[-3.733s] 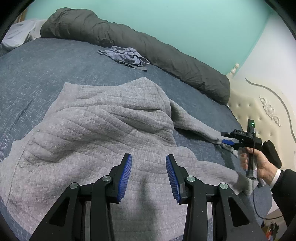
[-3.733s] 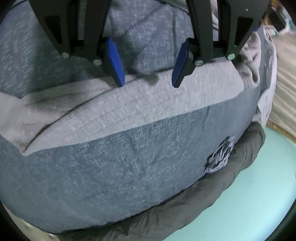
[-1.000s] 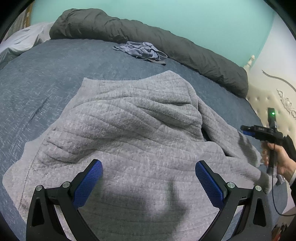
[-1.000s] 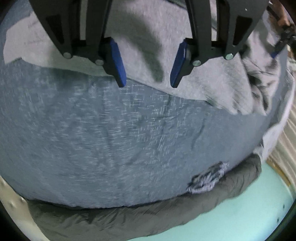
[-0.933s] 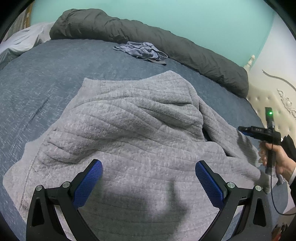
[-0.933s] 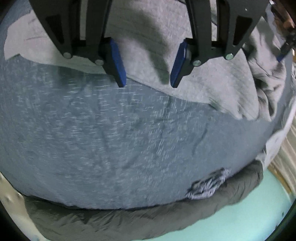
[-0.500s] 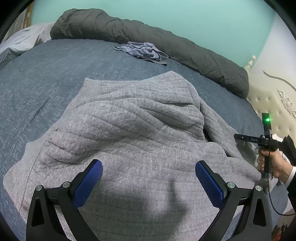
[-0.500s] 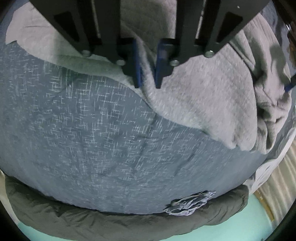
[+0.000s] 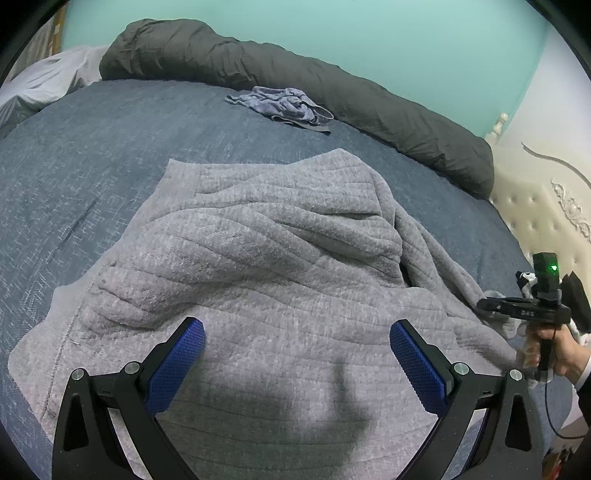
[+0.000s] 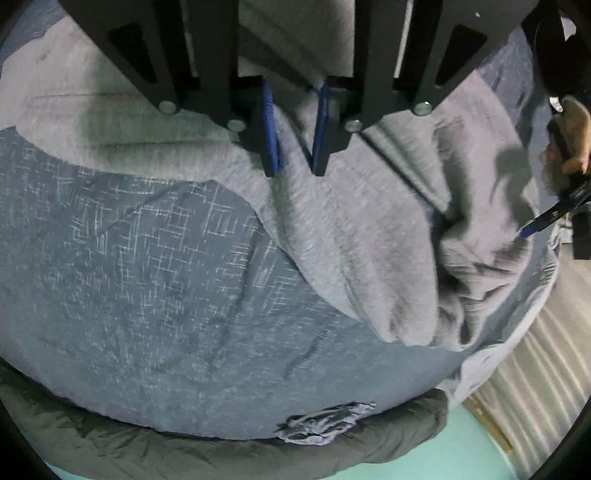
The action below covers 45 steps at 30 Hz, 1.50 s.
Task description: Fold clothes
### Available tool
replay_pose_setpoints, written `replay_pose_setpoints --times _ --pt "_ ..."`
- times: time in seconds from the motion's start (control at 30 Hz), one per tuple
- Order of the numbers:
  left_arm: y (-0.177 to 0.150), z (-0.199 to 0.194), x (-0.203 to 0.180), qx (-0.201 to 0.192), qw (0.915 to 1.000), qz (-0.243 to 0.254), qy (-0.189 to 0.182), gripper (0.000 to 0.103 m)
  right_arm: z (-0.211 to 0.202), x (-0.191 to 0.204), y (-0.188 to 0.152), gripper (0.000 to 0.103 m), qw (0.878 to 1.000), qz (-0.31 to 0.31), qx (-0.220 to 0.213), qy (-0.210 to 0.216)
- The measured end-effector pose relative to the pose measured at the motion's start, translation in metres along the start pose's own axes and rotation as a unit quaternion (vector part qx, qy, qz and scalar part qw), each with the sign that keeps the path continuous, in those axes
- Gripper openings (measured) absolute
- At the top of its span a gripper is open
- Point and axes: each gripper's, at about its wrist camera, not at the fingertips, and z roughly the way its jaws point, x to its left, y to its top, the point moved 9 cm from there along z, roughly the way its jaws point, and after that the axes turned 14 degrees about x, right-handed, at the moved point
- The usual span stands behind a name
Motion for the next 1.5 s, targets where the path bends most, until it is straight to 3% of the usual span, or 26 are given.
replay_pose_setpoints --times 0.2,0.27,0.4,0.47,0.63,0.8,0.9,1.2,1.5 --pt "0.001 -0.001 0.002 -0.002 1.0000 -0.003 0.001 0.103 -0.047 -0.029 0.019 0.035 0.995 0.038 -0.089 0.004" --pt "0.001 -0.001 0.002 -0.002 1.0000 -0.003 0.002 0.103 -0.047 -0.044 0.026 0.042 0.994 0.062 -0.092 -0.015" --pt "0.000 0.000 0.000 -0.001 1.0000 0.000 0.003 0.103 -0.030 -0.079 0.029 0.042 0.991 0.105 -0.047 -0.067" --pt "0.000 0.001 0.000 0.000 1.0000 0.001 0.003 0.103 -0.016 -0.079 0.029 0.045 0.992 0.106 -0.027 -0.065" --pt "0.001 0.001 0.001 -0.001 1.0000 -0.002 0.002 0.103 0.003 -0.068 0.014 0.050 0.995 0.062 0.003 -0.077" --pt "0.000 0.000 0.000 -0.001 1.0000 -0.002 0.003 0.103 0.016 -0.060 0.008 0.050 0.992 0.026 0.021 -0.121" --pt "0.000 0.001 -0.001 -0.001 1.0000 0.001 0.002 0.103 0.022 -0.054 0.005 0.046 0.990 0.002 0.023 -0.137" --pt "0.002 0.000 0.001 -0.003 1.0000 -0.003 0.002 0.103 0.022 -0.038 -0.003 0.007 0.984 -0.038 0.018 -0.171" --pt "0.001 -0.002 0.001 -0.005 1.0000 -0.003 0.003 0.103 -0.037 -0.058 0.006 0.005 0.976 -0.019 -0.070 -0.206"
